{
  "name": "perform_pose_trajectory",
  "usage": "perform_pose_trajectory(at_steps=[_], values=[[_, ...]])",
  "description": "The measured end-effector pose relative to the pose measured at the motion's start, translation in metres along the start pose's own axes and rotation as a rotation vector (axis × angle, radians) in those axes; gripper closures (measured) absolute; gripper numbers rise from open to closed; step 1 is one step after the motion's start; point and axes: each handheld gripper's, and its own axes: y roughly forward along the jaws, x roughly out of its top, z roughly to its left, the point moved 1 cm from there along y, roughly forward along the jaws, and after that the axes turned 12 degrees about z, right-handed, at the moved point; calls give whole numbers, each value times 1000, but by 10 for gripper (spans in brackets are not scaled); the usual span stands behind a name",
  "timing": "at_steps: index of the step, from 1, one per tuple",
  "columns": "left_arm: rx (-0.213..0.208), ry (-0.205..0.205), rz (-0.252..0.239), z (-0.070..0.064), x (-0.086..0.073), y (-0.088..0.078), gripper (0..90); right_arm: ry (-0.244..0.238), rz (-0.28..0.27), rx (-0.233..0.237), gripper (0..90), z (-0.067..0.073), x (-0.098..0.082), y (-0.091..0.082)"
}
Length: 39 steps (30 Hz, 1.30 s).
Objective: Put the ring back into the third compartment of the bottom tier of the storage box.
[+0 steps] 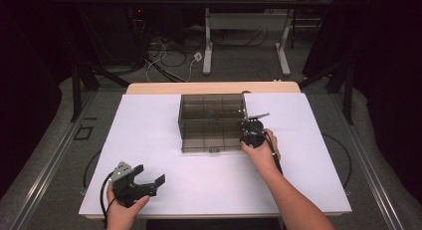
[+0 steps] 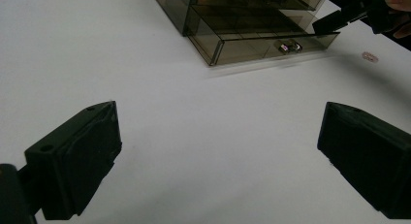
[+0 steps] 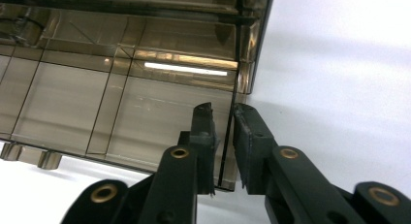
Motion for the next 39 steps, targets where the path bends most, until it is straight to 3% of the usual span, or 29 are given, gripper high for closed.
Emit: perform_pose_trajectory(at_steps=[13, 39], values=[[0, 1, 1, 0, 0, 0, 19, 32, 11, 13, 841, -3, -5, -1], [-3, 6, 9, 0, 0, 2, 24, 25, 6, 45, 834, -5, -14, -3]])
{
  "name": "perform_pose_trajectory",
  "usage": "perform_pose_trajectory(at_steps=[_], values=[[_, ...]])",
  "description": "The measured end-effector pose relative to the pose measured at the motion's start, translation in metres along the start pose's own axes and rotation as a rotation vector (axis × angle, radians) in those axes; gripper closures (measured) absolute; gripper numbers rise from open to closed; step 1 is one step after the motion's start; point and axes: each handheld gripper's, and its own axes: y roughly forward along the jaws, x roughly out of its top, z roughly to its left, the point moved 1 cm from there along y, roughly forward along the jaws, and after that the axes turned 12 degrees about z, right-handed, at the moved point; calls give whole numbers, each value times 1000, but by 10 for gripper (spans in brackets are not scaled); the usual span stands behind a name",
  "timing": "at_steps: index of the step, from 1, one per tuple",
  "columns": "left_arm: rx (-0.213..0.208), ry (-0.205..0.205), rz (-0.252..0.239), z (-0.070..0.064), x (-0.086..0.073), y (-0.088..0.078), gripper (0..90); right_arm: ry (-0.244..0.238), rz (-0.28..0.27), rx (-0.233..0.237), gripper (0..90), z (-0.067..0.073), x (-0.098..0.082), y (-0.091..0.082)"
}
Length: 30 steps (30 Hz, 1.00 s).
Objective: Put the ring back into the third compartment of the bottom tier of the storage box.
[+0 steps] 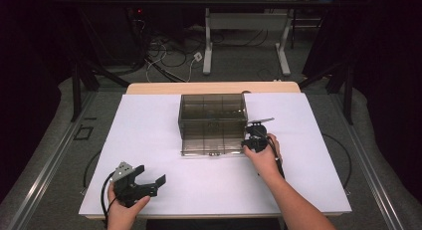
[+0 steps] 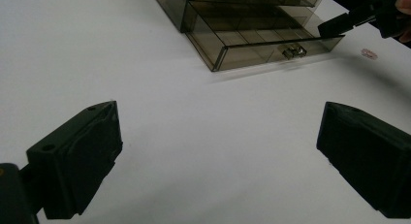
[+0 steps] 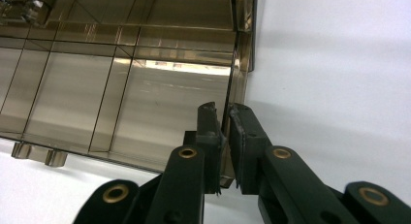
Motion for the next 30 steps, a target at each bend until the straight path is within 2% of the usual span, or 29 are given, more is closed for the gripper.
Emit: perform_pose_trajectory(at_steps=[30], values=[[-5, -5, 6, -1, 0, 1, 36, -3, -3, 29, 826, -1, -8, -2]])
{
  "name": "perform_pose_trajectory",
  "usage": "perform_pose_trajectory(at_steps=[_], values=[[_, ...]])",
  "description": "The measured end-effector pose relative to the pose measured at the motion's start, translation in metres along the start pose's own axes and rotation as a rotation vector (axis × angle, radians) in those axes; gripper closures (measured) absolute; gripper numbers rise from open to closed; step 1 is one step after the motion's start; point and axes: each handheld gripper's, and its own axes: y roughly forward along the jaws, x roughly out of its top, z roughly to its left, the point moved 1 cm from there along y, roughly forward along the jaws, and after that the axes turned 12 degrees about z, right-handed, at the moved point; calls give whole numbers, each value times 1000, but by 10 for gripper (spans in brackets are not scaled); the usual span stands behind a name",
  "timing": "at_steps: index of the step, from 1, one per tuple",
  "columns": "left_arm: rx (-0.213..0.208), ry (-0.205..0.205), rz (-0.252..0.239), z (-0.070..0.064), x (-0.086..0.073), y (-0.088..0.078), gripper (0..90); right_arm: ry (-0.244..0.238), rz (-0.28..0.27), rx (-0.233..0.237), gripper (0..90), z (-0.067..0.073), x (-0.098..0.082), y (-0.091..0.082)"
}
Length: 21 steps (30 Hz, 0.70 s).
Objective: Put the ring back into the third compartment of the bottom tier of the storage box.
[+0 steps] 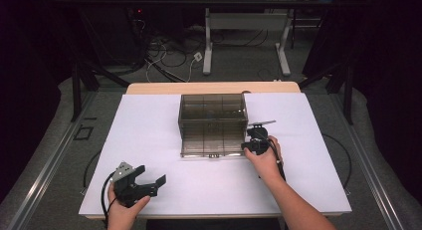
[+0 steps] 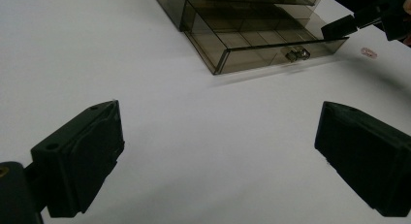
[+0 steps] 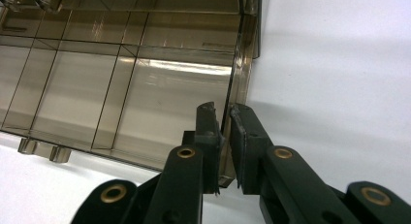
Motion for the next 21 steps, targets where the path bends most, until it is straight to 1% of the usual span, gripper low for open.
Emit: perform_pose_trajectory(at_steps=[3, 4, 5, 10, 11, 15, 17, 21], values=[[1, 1, 0, 0, 0, 0, 36, -1, 3, -2, 826, 0, 0, 0], [2, 3, -1, 0, 0, 0, 36, -9, 4, -6, 825, 0, -1, 0], [3, 3, -1, 0, 0, 0, 36, -6, -1, -8, 824, 0, -1, 0], [3, 2, -2, 0, 0, -1, 36, -8, 6, 0, 823, 0, -3, -1], [3, 2, -2, 0, 0, -1, 36, -4, -2, 0, 823, 0, -3, -1], [2, 1, -3, 0, 0, -1, 36, 0, 0, 4, 823, 1, -4, -2], [6, 4, -5, 1, 0, -1, 36, -8, -1, 3, 823, 0, -5, -2], [6, 4, -4, 1, 0, 0, 36, -7, 3, 10, 824, 0, -6, -3]])
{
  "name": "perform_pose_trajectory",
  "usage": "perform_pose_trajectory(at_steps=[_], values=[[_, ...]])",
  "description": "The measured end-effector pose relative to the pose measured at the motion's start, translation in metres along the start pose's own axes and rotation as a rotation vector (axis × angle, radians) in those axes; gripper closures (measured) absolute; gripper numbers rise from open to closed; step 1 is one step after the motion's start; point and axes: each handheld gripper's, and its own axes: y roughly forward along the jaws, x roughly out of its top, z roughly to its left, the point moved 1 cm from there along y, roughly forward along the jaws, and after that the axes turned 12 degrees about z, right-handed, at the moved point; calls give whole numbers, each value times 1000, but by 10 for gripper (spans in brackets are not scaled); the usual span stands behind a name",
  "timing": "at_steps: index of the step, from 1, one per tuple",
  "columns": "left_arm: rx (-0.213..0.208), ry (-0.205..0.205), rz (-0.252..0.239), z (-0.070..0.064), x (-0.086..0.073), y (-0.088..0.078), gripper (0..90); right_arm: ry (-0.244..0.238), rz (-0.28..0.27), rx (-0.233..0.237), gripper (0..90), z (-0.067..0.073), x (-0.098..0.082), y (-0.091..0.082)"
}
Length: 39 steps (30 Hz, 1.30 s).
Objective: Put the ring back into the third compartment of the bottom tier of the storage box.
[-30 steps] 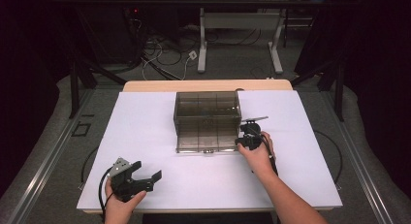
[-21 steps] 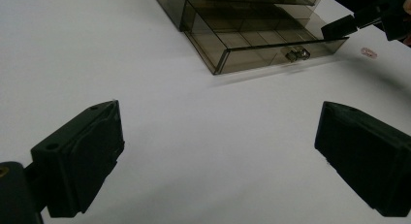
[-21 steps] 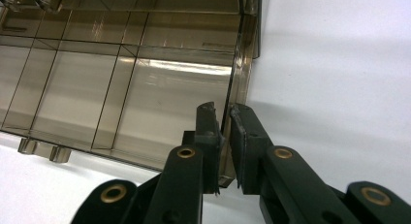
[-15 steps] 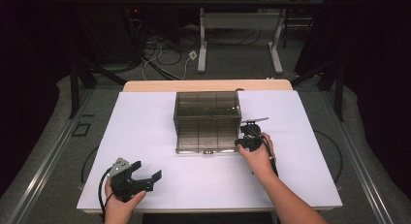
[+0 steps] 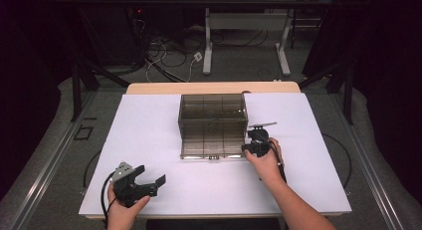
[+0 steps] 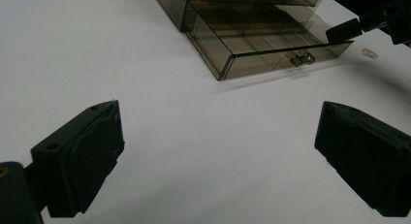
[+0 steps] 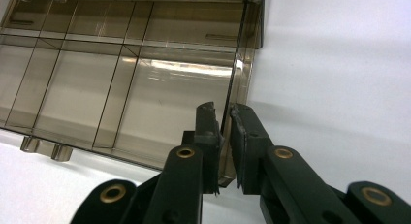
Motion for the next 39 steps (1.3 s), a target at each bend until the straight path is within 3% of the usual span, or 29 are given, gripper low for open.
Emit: perform_pose_trajectory(at_steps=[14, 25, 39], values=[[0, -1, -1, 0, 0, 0, 36, -2, -3, 5, 819, -1, -2, -1], [-1, -3, -1, 0, 0, 0, 36, -14, -59, 54, 722, -2, -4, -11], [-1, -8, 1, 0, 0, 0, 36, -113, -145, 85, 600, -1, -10, -20]])
